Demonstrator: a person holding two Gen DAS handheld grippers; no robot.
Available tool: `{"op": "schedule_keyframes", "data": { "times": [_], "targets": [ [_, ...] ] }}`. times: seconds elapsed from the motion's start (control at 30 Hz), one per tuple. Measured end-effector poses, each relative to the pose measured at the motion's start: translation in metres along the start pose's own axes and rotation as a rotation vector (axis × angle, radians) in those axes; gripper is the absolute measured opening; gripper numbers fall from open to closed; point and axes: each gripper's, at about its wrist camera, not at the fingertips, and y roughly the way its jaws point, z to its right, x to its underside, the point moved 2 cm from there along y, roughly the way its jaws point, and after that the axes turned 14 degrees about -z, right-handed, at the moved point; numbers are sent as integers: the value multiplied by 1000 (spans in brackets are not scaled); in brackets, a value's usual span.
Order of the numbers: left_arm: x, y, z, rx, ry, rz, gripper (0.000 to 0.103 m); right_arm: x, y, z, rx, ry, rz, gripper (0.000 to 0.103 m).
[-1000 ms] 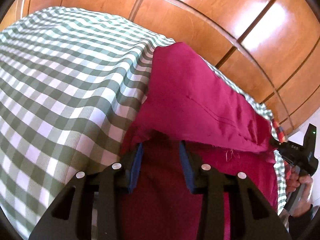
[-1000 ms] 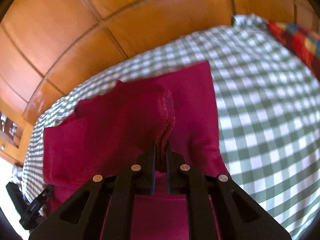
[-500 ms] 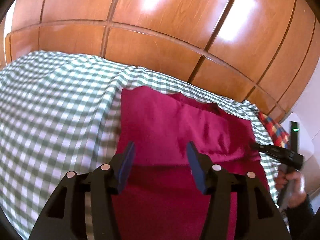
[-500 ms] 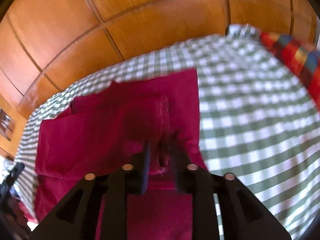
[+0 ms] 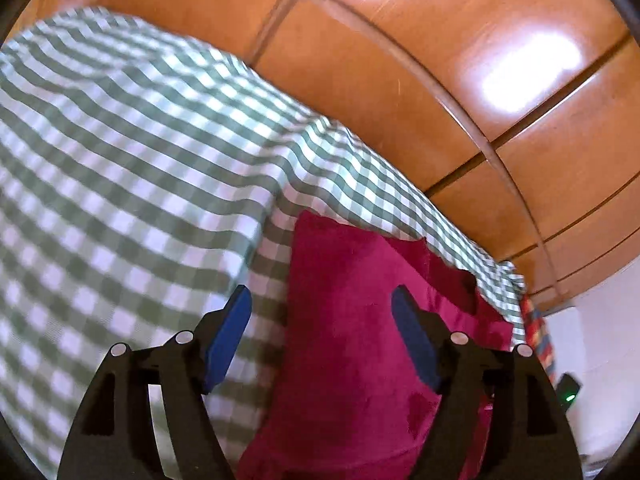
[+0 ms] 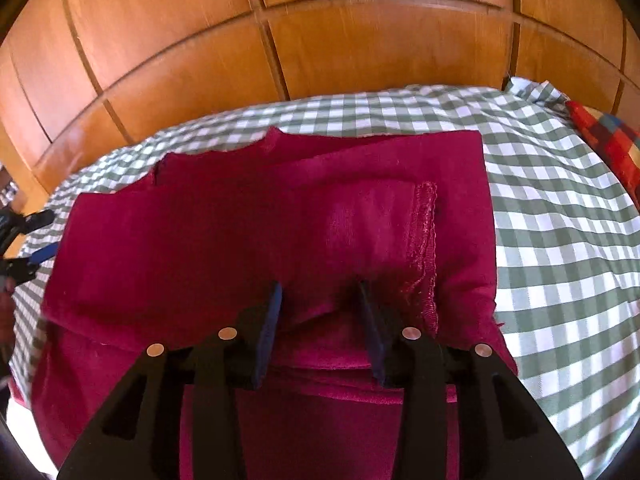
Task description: Fold small clothes
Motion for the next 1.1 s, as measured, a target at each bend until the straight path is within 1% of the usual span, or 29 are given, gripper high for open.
{"op": "schedule_keyframes", "data": {
  "times": [0.1,0.13,0.17,0.2,0.23,0.27,0.3,0.33,0.37,0.4,0.47,0.5,0.57,0.63,0.7,0.77,0.8,0.83,0.93,0.97,1.0,1.07,1.1],
  "targets": [
    [-10,20,-2,46,-6,-40,68,3,1,3,-21,8,19,39],
    [-11,27,-2,64,-3,-61,54,1,2,5,-28,13,19,39],
    [-12,33,0,65,8,-71,42,1,2,6,-37,18,21,39],
    [-10,33,5,47,25,-60,38,2,2,6,-41,19,25,39],
    [-7,28,11,10,53,-10,31,3,2,5,-41,20,29,39],
    [-3,22,17,-21,79,42,29,3,2,4,-37,19,32,39],
    [1,18,23,-60,102,87,29,3,3,3,-30,16,33,39],
    [5,15,30,-128,130,124,31,3,3,2,-19,10,35,39],
    [6,18,34,-194,146,134,33,4,4,1,-11,6,35,39],
    [5,29,35,-293,164,127,33,4,4,-1,-1,2,36,39],
    [1,50,26,-376,156,80,52,4,4,-3,15,-7,39,39],
    [0,60,19,-386,150,70,53,4,4,-3,20,-9,40,39],
    [1,60,19,-405,161,87,58,4,5,-3,21,-9,42,39],
    [1,58,24,-460,157,92,63,4,5,-2,16,-7,42,39],
    [5,51,29,-496,148,112,63,4,5,-2,16,-7,44,39],
    [17,35,36,-534,168,162,61,4,4,-2,16,-7,45,39],
    [24,29,40,-540,178,184,61,4,4,-2,16,-7,46,39],
    [35,20,44,-527,191,200,61,4,4,-2,16,-7,47,39],
    [69,8,58,-501,240,216,61,4,4,-2,14,-6,47,39],
    [78,9,62,-489,256,209,62,5,4,-2,13,-5,48,39],
    [89,14,65,-477,281,179,62,5,4,-1,12,-5,49,39],
    [100,28,66,-502,297,127,62,5,4,-2,10,-4,50,39],
    [103,41,60,-534,294,88,62,5,4,-2,11,-4,49,39]
  ]
}}
